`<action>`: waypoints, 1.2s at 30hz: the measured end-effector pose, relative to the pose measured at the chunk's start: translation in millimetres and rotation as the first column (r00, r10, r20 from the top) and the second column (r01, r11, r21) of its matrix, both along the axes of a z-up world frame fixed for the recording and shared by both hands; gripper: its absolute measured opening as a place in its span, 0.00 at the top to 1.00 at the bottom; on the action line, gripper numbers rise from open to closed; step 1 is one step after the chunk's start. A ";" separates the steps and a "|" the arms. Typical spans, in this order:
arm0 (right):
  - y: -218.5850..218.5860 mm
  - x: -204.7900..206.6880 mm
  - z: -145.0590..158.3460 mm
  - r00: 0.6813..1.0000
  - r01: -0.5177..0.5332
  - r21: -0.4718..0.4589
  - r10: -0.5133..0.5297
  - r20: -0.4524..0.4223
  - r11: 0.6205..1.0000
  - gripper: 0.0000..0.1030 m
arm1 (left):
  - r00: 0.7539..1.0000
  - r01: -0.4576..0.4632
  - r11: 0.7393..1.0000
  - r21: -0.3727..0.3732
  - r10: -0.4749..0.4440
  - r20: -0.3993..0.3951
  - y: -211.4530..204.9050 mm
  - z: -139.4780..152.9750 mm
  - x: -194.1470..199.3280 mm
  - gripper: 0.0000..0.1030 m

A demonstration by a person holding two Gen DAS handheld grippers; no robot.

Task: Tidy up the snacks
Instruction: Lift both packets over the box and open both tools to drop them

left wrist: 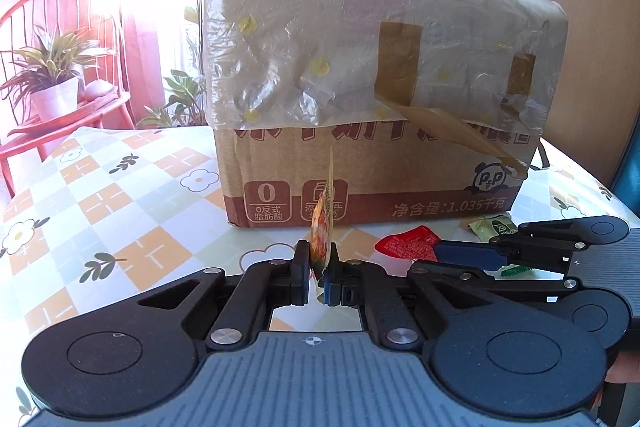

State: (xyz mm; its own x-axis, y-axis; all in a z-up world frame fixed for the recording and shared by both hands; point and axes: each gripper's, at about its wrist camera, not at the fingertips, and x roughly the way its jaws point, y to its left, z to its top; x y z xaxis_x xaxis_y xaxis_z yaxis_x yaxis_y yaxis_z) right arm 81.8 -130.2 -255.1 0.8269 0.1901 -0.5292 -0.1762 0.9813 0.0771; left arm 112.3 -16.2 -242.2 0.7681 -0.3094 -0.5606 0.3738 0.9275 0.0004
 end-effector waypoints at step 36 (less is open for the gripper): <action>2.1 -44.6 152.8 0.917 -0.060 0.029 0.044 0.397 0.998 0.99 | 0.961 -0.036 0.995 -0.097 0.061 0.270 30.5 121.0 -48.4 0.93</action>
